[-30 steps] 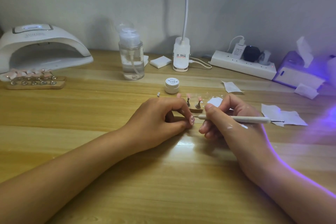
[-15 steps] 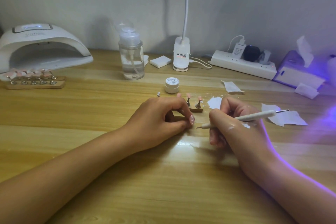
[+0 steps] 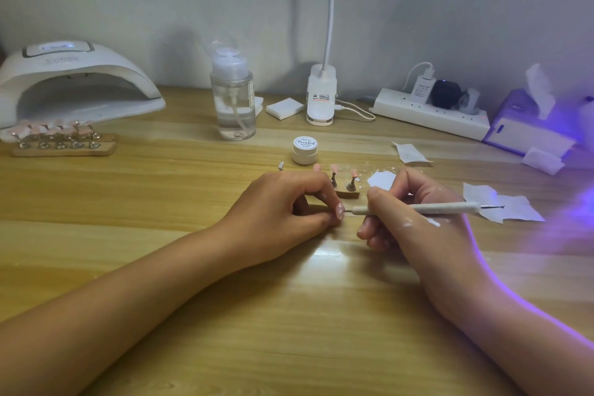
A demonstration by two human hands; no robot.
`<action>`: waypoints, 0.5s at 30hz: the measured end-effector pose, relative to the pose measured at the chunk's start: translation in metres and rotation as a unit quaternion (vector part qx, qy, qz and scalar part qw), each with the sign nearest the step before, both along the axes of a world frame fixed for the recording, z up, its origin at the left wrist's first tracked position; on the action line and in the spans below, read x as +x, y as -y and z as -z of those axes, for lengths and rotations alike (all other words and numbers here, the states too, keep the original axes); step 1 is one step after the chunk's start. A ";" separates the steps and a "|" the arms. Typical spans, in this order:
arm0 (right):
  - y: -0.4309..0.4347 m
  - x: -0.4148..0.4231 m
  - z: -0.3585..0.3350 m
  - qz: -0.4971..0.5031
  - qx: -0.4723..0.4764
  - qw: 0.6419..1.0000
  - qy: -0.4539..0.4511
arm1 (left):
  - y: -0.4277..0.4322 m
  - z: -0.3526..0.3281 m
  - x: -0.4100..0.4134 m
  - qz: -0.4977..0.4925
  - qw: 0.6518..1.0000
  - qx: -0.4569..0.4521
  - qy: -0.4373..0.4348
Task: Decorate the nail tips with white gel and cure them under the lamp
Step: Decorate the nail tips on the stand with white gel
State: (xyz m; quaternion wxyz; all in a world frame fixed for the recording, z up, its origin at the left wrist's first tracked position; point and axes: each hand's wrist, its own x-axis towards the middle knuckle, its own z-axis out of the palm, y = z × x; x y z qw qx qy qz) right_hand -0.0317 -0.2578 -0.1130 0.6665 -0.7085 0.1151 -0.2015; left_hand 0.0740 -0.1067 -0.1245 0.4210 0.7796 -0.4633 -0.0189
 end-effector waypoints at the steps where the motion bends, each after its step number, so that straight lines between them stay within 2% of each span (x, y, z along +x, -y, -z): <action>1: 0.000 0.000 0.000 0.000 0.000 1.000 -0.001 | 0.000 0.000 0.000 0.000 1.000 -0.001 0.000; 15: 0.000 0.002 0.001 0.002 -0.020 1.000 -0.006 | 0.000 0.000 0.001 -0.003 1.000 0.000 -0.004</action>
